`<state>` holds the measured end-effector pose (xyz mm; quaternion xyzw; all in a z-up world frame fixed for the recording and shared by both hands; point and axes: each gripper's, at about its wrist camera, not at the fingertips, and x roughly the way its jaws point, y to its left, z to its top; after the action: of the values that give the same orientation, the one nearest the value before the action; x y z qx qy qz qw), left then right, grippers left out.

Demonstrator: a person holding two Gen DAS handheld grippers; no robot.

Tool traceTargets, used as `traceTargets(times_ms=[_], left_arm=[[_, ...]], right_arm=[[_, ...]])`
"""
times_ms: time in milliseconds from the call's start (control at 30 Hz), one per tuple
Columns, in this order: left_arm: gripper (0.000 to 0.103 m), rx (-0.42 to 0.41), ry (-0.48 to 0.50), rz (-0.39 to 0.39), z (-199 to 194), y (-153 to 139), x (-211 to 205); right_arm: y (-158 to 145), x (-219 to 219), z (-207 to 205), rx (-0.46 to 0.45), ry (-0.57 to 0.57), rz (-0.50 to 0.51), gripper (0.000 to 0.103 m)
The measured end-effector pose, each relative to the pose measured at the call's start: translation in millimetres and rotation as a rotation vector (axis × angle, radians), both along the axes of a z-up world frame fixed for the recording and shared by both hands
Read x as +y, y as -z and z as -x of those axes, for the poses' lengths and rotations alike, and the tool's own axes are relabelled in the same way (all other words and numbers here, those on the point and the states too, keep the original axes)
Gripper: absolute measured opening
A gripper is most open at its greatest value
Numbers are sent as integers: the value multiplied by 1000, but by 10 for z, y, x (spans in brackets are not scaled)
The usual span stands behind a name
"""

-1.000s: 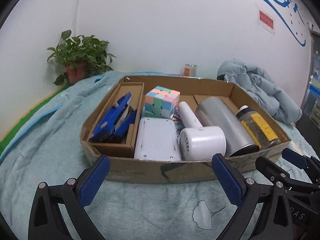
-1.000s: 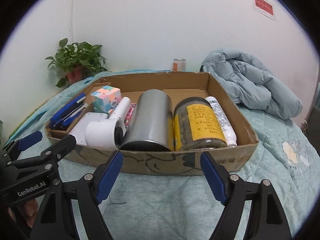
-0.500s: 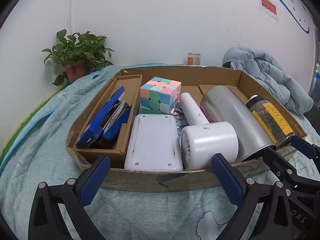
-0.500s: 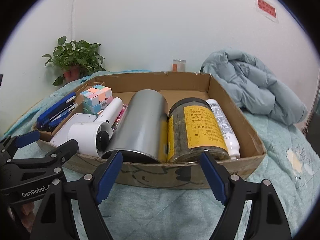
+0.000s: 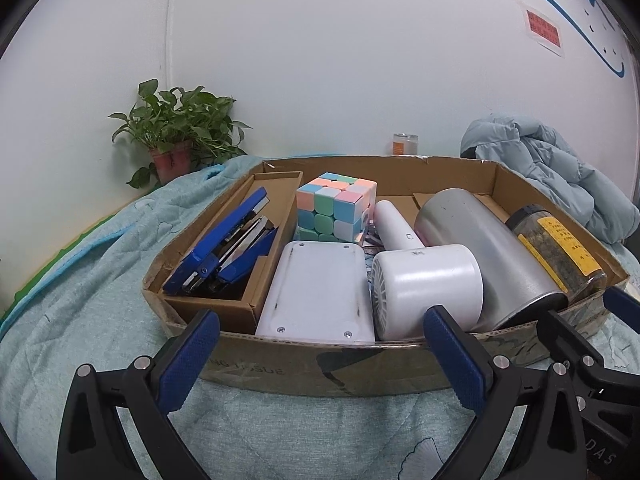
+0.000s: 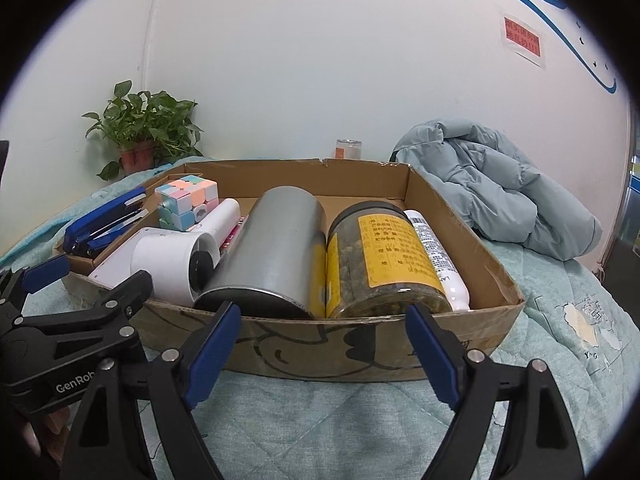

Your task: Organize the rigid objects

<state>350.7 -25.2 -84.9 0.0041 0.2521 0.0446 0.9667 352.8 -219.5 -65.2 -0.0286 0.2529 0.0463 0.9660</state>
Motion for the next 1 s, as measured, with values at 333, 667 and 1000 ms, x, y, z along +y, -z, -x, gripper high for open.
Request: traceTargets(times_ms=[333, 667, 1000], left_arm=[[103, 115, 53, -1, 116, -161, 13], [103, 141, 19, -32, 436, -658, 75], [103, 151, 0, -4, 603, -878, 98]], right_arm=[[12, -146, -41, 148, 18, -82, 98], [-455, 59, 159, 224, -61, -4, 98], [-594, 24, 219, 252, -30, -2, 98]])
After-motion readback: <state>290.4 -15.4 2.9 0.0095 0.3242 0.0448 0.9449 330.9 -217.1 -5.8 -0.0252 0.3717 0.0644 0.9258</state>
